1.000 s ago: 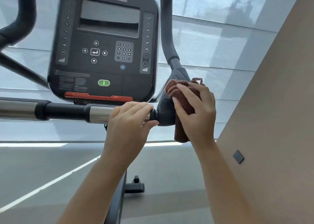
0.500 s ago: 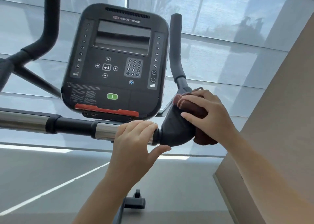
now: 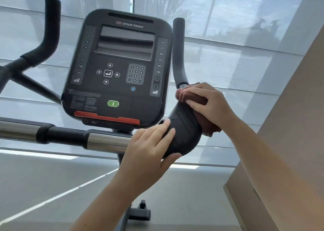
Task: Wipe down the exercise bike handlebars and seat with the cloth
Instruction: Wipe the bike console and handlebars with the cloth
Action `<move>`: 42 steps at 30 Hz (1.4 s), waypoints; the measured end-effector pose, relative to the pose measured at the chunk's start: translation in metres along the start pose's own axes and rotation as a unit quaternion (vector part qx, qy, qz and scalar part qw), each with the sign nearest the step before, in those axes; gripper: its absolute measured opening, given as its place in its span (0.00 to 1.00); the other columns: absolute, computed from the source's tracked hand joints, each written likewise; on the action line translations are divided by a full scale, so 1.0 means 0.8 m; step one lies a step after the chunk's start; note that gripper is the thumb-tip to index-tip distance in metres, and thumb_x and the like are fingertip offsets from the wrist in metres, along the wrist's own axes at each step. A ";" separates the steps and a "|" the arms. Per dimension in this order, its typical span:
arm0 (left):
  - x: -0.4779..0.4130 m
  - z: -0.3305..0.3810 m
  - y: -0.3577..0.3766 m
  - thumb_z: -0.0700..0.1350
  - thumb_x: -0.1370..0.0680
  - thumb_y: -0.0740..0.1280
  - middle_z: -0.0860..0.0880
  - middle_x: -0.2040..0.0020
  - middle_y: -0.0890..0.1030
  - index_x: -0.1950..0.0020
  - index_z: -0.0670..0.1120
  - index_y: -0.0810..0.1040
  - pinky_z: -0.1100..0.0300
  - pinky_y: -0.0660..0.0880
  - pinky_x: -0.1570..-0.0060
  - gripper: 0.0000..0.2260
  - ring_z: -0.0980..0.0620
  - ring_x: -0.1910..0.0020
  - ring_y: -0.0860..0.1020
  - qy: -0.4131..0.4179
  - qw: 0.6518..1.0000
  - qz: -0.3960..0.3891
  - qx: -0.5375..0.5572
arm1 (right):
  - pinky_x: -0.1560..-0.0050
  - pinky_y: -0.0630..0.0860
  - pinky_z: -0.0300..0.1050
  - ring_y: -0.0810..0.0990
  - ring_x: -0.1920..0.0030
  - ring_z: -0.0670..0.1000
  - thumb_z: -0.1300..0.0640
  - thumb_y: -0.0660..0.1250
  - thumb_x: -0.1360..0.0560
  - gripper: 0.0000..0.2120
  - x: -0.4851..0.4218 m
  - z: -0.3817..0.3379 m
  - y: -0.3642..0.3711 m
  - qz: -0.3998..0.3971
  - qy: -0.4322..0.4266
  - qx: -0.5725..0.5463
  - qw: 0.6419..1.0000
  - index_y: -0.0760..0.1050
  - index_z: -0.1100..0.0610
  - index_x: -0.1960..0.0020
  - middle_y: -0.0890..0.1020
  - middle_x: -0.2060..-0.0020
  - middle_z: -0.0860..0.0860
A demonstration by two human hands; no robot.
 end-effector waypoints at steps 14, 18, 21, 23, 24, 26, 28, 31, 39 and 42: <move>-0.071 -0.024 0.003 0.60 0.26 0.57 0.47 0.36 0.76 0.36 0.45 0.75 0.57 0.66 0.41 0.26 0.50 0.39 0.72 -0.032 0.994 -0.084 0.068 | 0.40 0.66 0.30 0.73 0.45 0.37 0.56 0.70 0.31 0.15 0.047 0.014 -0.028 0.080 -0.021 -0.060 0.995 0.79 0.49 0.45 0.77 0.49 0.47; -0.104 -0.045 0.019 0.60 0.26 0.56 0.49 0.35 0.74 0.34 0.47 0.74 0.51 0.67 0.37 0.26 0.52 0.36 0.71 -0.038 0.990 -0.087 0.102 | 0.40 0.66 0.31 0.74 0.44 0.41 0.56 0.69 0.31 0.14 0.012 0.042 -0.011 0.097 -0.016 -0.100 0.990 0.79 0.50 0.45 0.78 0.49 0.50; -0.127 -0.046 0.033 0.57 0.25 0.57 0.48 0.36 0.76 0.36 0.47 0.75 0.49 0.70 0.39 0.23 0.49 0.38 0.73 -0.001 0.993 -0.099 0.071 | 0.40 0.66 0.32 0.74 0.44 0.43 0.57 0.69 0.31 0.14 -0.013 0.053 -0.002 0.090 -0.036 -0.134 0.986 0.79 0.49 0.45 0.77 0.49 0.50; -0.139 -0.047 0.041 0.56 0.25 0.58 0.47 0.37 0.76 0.37 0.47 0.76 0.50 0.68 0.40 0.22 0.49 0.39 0.74 0.016 0.993 -0.108 0.038 | 0.39 0.66 0.32 0.73 0.43 0.43 0.58 0.69 0.30 0.15 -0.034 0.060 0.003 0.078 -0.060 -0.137 0.986 0.79 0.51 0.44 0.76 0.48 0.51; -0.144 -0.049 0.044 0.57 0.25 0.58 0.47 0.37 0.76 0.38 0.48 0.77 0.51 0.67 0.41 0.21 0.49 0.40 0.74 0.023 0.994 -0.109 0.021 | 0.39 0.66 0.34 0.73 0.43 0.44 0.58 0.69 0.30 0.15 -0.045 0.063 0.007 0.072 -0.075 -0.133 0.986 0.79 0.52 0.44 0.76 0.48 0.51; -0.152 -0.054 0.051 0.60 0.25 0.57 0.47 0.38 0.77 0.39 0.49 0.78 0.56 0.66 0.41 0.22 0.52 0.40 0.72 0.036 0.993 -0.116 0.010 | 0.37 0.68 0.41 0.73 0.42 0.51 0.57 0.69 0.30 0.15 -0.069 0.070 0.014 0.068 -0.102 -0.110 0.986 0.79 0.53 0.44 0.75 0.48 0.51; -0.156 -0.061 0.062 0.63 0.24 0.53 0.50 0.36 0.76 0.38 0.50 0.77 0.59 0.65 0.39 0.25 0.56 0.39 0.69 0.029 0.990 -0.135 0.036 | 0.37 0.66 0.39 0.73 0.44 0.54 0.56 0.68 0.29 0.14 -0.098 0.073 0.017 0.074 -0.133 -0.076 0.985 0.79 0.55 0.44 0.76 0.48 0.53; -0.158 -0.071 0.078 0.67 0.26 0.55 0.60 0.33 0.71 0.35 0.57 0.73 0.65 0.63 0.35 0.25 0.64 0.35 0.67 -0.028 0.975 -0.165 0.144 | 0.40 0.58 0.26 0.72 0.46 0.57 0.57 0.68 0.29 0.14 -0.155 0.086 0.015 0.100 -0.148 -0.043 0.983 0.79 0.56 0.45 0.76 0.48 0.56; -0.160 -0.085 0.096 0.55 0.35 0.71 0.66 0.39 0.74 0.44 0.62 0.77 0.69 0.65 0.38 0.19 0.65 0.37 0.70 -0.181 0.909 -0.197 0.318 | 0.43 0.67 0.30 0.74 0.46 0.41 0.57 0.70 0.31 0.13 -0.086 0.120 0.029 0.116 -0.099 -0.276 0.949 0.79 0.53 0.46 0.77 0.50 0.51; -0.162 -0.086 0.098 0.52 0.35 0.72 0.62 0.40 0.76 0.46 0.57 0.80 0.66 0.68 0.38 0.18 0.61 0.37 0.72 -0.195 0.892 -0.204 0.354 | 0.43 0.69 0.32 0.75 0.46 0.42 0.55 0.68 0.30 0.13 -0.076 0.115 0.026 0.139 -0.139 -0.272 0.942 0.78 0.53 0.46 0.76 0.50 0.50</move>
Point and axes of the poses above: each hand's wrist, its own x-axis away from the middle knuckle, its own y-axis out of the palm, z = x × y, the point moved 10 cm from there along -x, towards the middle knuckle
